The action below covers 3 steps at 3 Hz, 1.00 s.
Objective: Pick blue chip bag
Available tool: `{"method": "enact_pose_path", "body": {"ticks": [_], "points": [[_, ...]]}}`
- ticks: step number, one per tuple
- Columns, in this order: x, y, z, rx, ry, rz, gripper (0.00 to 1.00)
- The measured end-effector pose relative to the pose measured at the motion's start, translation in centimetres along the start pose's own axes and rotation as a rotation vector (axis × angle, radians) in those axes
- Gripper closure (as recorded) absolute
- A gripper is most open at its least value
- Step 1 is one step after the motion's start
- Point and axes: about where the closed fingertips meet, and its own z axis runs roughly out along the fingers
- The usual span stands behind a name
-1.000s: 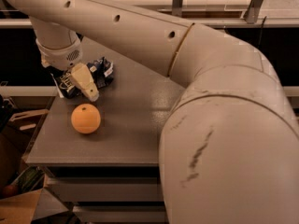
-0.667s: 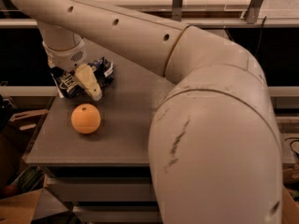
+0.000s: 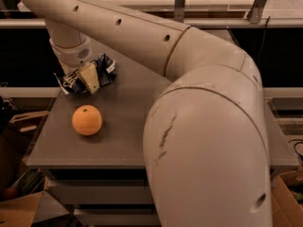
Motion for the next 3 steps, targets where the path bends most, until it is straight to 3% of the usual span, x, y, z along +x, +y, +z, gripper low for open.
{"method": "enact_pose_path", "body": {"ticks": [2,3], "points": [[1.6,-1.5,-3.3,0.046,0.040,-0.022,0.87],[2.5,-2.5,-6.2,0.093,0.060,-0.030,1.00]]}}
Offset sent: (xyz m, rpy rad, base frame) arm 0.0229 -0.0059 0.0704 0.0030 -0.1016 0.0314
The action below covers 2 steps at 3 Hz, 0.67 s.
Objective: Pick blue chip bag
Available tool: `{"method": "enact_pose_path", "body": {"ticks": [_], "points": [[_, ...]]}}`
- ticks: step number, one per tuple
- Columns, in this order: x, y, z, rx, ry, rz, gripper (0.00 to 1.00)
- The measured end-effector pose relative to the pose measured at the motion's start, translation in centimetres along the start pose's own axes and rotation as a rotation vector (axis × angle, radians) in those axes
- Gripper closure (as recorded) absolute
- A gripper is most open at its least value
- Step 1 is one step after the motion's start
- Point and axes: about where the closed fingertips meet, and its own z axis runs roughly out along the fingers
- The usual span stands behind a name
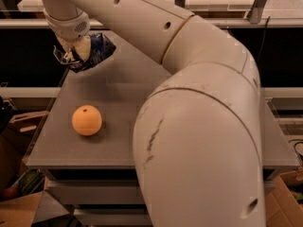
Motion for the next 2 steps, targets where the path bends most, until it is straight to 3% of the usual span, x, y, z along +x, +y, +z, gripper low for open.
{"method": "enact_pose_path", "body": {"ticks": [2], "points": [[1.2,-1.5,-3.5,0.053,0.011,-0.007,1.00]]}}
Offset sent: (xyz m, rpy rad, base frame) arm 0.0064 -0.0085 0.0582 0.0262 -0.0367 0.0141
